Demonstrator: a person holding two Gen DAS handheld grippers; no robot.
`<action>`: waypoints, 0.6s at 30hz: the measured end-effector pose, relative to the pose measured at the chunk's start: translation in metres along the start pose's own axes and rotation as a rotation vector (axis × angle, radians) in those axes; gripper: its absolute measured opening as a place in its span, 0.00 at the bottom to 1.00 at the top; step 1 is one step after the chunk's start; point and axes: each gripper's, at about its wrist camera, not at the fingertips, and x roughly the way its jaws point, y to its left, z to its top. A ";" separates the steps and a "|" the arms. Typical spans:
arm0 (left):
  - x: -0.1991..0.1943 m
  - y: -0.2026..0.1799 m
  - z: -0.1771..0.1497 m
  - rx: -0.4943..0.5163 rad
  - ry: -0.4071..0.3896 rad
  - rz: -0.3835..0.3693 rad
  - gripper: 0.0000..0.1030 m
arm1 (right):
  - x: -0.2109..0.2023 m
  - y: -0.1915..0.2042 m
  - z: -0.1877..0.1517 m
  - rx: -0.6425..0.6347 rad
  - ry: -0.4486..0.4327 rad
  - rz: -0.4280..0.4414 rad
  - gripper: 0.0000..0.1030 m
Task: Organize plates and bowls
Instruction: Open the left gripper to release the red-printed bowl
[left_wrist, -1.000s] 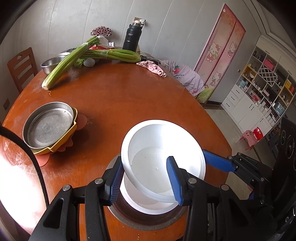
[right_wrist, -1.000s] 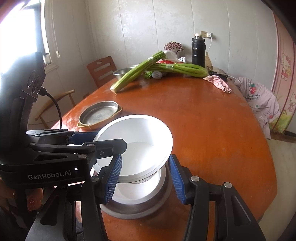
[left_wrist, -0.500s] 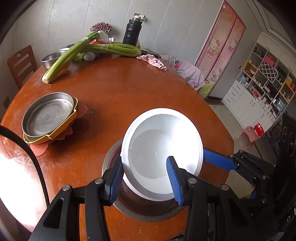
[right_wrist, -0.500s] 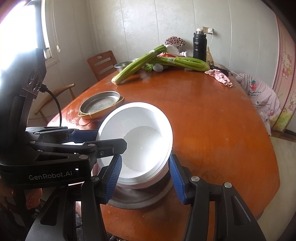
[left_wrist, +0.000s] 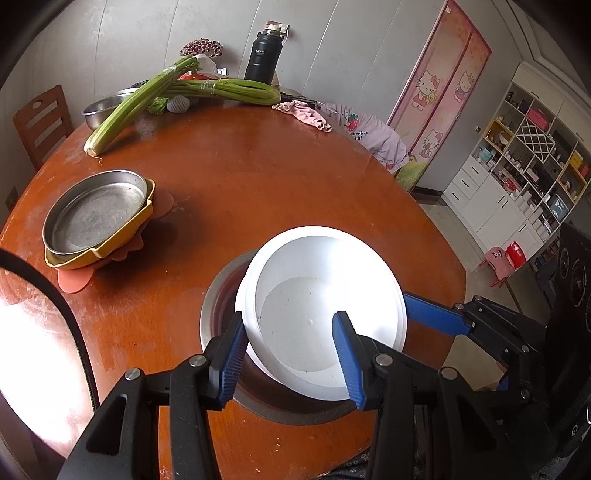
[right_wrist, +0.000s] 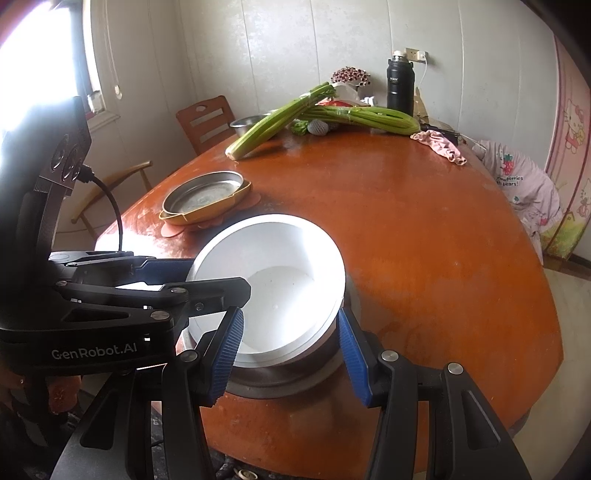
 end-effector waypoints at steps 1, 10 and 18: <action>0.001 0.000 0.000 -0.001 0.003 0.000 0.45 | 0.000 0.000 0.000 -0.001 0.001 0.000 0.53; 0.006 -0.001 0.000 0.004 0.015 0.004 0.45 | 0.005 -0.002 -0.003 0.002 0.017 -0.003 0.53; 0.009 -0.004 0.000 0.015 0.023 0.021 0.45 | 0.010 -0.003 -0.005 -0.004 0.027 -0.009 0.53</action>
